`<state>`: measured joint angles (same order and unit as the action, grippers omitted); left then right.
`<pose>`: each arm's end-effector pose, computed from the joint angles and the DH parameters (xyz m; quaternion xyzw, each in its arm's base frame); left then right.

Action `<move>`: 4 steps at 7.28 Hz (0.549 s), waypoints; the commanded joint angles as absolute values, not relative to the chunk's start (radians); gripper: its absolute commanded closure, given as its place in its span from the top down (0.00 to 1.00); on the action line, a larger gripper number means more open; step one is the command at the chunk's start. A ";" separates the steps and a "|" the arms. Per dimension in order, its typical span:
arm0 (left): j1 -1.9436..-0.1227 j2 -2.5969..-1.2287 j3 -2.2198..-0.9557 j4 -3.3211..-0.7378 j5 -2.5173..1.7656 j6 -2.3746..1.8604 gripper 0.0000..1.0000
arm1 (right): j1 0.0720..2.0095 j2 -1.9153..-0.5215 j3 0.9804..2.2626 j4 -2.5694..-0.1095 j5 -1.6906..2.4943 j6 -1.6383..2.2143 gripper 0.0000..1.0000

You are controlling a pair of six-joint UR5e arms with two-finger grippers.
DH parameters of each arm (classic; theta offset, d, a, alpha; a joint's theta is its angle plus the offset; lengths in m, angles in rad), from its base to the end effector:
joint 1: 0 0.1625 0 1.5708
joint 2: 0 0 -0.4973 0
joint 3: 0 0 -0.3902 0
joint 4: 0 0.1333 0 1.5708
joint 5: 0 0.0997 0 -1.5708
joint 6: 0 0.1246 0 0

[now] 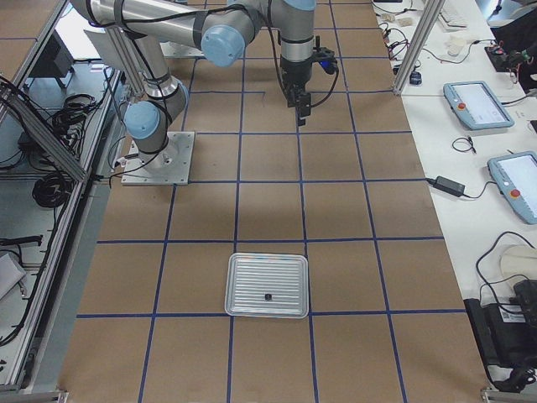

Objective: Place bearing gear from tray to pile

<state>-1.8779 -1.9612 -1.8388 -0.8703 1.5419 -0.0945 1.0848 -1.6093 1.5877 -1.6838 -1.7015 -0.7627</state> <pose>-0.3127 -0.5332 0.2634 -0.1064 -0.9940 0.0177 0.0183 -0.1237 -0.4847 0.5588 0.1330 -0.9867 0.0164 0.0921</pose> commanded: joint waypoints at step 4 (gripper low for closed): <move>-1.919 -2.057 -1.844 -0.807 1.548 -0.110 0.62 | 0.705 -1.481 1.681 -1.897 -1.557 -1.351 1.00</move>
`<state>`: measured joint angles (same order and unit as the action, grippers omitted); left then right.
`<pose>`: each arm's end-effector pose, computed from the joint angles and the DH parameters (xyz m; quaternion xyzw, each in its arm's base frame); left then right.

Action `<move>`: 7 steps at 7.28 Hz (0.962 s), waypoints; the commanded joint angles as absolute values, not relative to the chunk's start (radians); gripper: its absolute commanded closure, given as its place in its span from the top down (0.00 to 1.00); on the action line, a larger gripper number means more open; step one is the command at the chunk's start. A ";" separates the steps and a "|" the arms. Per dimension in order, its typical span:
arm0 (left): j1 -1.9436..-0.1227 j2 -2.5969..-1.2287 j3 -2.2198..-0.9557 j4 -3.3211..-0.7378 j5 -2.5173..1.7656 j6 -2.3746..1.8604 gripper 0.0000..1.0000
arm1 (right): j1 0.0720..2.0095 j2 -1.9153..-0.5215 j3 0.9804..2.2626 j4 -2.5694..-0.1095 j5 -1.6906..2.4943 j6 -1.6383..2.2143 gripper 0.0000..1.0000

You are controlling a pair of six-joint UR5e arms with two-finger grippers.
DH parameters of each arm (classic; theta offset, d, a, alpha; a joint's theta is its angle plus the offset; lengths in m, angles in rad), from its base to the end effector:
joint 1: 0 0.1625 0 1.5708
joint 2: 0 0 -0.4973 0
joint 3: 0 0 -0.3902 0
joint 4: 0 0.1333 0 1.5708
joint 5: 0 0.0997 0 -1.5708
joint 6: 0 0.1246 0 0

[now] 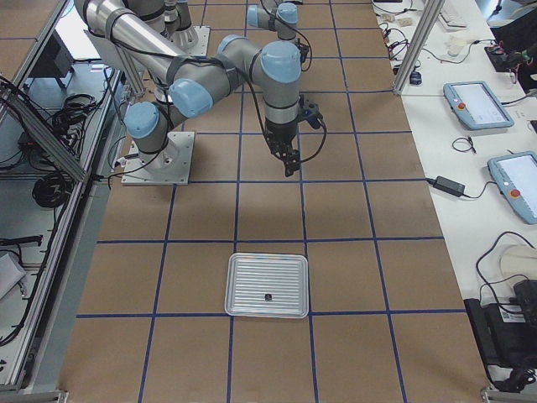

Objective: Place bearing gear from tray to pile

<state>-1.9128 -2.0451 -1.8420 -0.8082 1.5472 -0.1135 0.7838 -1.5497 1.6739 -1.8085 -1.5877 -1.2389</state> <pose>-0.3348 -0.5343 0.2174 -0.1141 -0.9934 0.0057 0.0134 -0.2692 -0.4536 0.4989 0.2232 -0.9731 0.0229 0.0526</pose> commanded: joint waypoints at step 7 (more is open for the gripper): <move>-1.886 -1.994 -1.821 -0.814 1.669 0.036 0.00 | 0.491 -1.011 1.543 -2.134 -1.503 -1.759 1.00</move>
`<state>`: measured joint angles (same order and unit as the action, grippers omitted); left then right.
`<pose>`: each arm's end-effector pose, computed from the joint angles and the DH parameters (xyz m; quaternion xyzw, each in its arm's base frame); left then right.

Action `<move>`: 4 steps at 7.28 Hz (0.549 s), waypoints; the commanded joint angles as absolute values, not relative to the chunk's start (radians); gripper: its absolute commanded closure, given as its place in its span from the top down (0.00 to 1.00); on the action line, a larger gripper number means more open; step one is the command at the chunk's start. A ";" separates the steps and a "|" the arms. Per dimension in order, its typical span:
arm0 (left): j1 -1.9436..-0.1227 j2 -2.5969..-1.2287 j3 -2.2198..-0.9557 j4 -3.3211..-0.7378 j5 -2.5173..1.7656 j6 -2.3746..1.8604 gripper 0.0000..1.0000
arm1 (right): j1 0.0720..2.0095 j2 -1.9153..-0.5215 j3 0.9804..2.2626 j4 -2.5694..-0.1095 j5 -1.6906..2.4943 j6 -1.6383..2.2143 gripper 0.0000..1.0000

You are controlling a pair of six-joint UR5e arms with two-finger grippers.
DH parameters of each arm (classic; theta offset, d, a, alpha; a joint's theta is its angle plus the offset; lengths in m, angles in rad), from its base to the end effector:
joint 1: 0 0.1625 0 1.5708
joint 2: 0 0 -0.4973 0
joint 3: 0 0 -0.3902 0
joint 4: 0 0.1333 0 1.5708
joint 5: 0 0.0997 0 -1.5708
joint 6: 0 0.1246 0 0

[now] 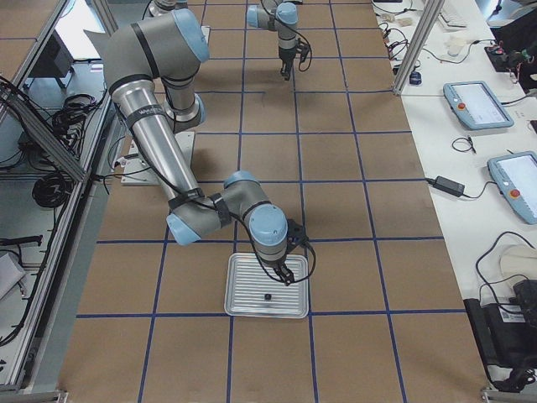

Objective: Place bearing gear from tray to pile

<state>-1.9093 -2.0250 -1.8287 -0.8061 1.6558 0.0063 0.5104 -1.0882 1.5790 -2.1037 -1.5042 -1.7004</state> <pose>-0.3215 -0.5437 0.2357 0.1702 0.9841 -0.0329 0.0375 -0.5240 -0.4556 0.2991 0.3150 -0.9483 0.0367 0.0144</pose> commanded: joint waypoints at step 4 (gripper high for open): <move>-1.334 -1.810 -1.867 -0.998 1.654 0.408 0.01 | 0.483 -0.959 1.543 -2.175 -1.579 -1.782 0.99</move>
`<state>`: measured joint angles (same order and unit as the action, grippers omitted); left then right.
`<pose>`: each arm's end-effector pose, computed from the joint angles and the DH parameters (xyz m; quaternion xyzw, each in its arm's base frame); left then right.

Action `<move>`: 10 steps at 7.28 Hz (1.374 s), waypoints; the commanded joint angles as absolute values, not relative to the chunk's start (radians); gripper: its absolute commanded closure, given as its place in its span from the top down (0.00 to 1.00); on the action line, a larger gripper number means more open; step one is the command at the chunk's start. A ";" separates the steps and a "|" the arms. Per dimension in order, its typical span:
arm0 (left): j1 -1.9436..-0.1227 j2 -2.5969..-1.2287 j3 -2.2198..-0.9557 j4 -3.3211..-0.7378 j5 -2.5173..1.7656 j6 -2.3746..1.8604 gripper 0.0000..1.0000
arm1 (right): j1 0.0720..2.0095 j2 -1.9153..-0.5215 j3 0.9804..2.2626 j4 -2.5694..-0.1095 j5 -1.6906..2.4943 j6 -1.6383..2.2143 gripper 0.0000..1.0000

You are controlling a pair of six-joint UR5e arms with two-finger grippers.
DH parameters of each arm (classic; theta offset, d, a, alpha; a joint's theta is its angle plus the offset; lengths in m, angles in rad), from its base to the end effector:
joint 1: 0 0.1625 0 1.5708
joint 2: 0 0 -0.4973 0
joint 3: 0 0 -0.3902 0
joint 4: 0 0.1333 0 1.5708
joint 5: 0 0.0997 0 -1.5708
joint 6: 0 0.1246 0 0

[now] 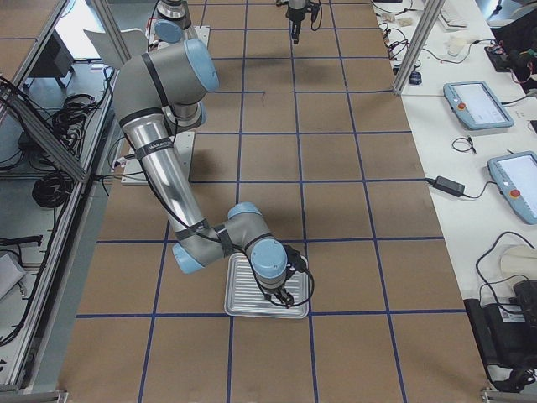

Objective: Place bearing gear from tray to pile

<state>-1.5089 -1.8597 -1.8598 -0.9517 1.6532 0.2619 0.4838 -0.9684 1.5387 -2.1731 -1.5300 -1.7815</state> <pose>-0.0873 -0.5798 0.3061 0.0989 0.9940 -0.0137 0.0440 -0.5676 -0.4545 0.2404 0.3405 -0.9399 0.0224 0.0131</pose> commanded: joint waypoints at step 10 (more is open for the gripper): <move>-1.000 -1.792 -2.033 -0.848 1.600 0.608 1.00 | 0.494 -0.936 1.536 -2.175 -1.608 -1.815 0.11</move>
<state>-0.9498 -1.8330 -2.0391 -0.8199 1.5938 0.6830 0.4926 -0.9325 1.5356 -2.1771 -1.6052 -1.8154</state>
